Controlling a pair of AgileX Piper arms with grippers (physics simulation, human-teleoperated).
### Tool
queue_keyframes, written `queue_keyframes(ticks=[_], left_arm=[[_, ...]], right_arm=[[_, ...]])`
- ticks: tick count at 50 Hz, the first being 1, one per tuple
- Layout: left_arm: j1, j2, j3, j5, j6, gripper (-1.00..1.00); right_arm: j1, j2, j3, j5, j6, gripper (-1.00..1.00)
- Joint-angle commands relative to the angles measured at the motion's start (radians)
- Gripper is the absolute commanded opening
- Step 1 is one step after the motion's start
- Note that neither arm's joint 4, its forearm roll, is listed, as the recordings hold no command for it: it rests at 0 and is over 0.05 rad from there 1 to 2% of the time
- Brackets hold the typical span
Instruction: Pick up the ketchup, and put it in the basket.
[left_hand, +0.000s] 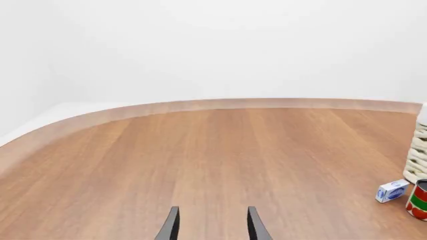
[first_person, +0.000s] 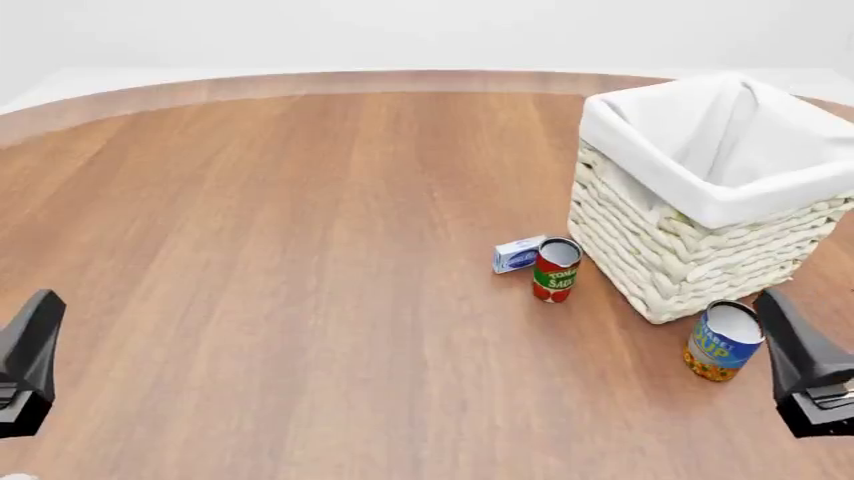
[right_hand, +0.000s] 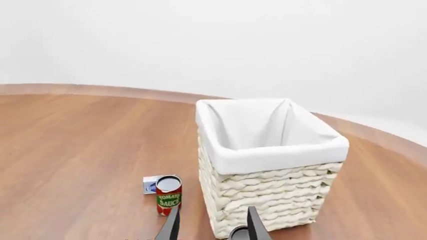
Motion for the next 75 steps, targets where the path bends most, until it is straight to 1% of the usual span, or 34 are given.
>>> queue_keyframes(ticks=[1, 9, 12, 17, 18, 24, 28, 32, 41, 50, 52, 56, 61, 62, 69, 70, 72, 75], left_arm=[[0.0, 0.0, 0.0, 0.0, 0.0, 1.0], [0.0, 0.0, 0.0, 0.0, 0.0, 1.0], [0.0, 0.0, 0.0, 0.0, 0.0, 1.0], [0.0, 0.0, 0.0, 0.0, 0.0, 1.0], [0.0, 0.0, 0.0, 0.0, 0.0, 1.0], [0.0, 0.0, 0.0, 0.0, 0.0, 1.0], [0.0, 0.0, 0.0, 0.0, 0.0, 1.0], [0.0, 0.0, 0.0, 0.0, 0.0, 1.0], [0.0, 0.0, 0.0, 0.0, 0.0, 1.0], [0.0, 0.0, 0.0, 0.0, 0.0, 1.0], [0.0, 0.0, 0.0, 0.0, 0.0, 1.0], [0.0, 0.0, 0.0, 0.0, 0.0, 1.0], [0.0, 0.0, 0.0, 0.0, 0.0, 1.0], [0.0, 0.0, 0.0, 0.0, 0.0, 1.0], [0.0, 0.0, 0.0, 0.0, 0.0, 1.0], [0.0, 0.0, 0.0, 0.0, 0.0, 1.0], [0.0, 0.0, 0.0, 0.0, 0.0, 1.0], [0.0, 0.0, 0.0, 0.0, 0.0, 1.0]], right_arm=[[0.055, 0.035, -0.005, -0.03, -0.028, 1.0], [0.075, 0.048, -0.007, -0.041, -0.039, 1.0], [0.096, 0.067, -0.013, -0.056, -0.047, 1.0], [0.096, 0.067, -0.013, -0.057, -0.047, 1.0], [0.129, 0.116, -0.01, -0.106, -0.057, 1.0], [0.162, 0.193, -0.005, -0.186, -0.057, 1.0], [0.188, 0.23, -0.007, -0.219, -0.061, 1.0], [0.23, 0.29, -0.005, -0.272, -0.05, 1.0], [0.263, 0.342, -0.007, -0.32, -0.053, 1.0], [0.333, 0.4, -0.026, -0.362, -0.07, 1.0], [0.333, 0.402, -0.026, -0.364, -0.07, 1.0], [0.368, 0.44, -0.032, -0.394, -0.078, 1.0], [0.383, 0.463, -0.035, -0.415, -0.076, 1.0], [0.4, 0.482, -0.038, -0.428, -0.077, 1.0], [0.425, 0.511, -0.048, -0.446, -0.081, 1.0], [0.442, 0.526, -0.056, -0.452, -0.082, 1.0], [0.443, 0.534, -0.058, -0.456, -0.083, 1.0], [0.471, 0.567, -0.068, -0.472, -0.081, 1.0]])
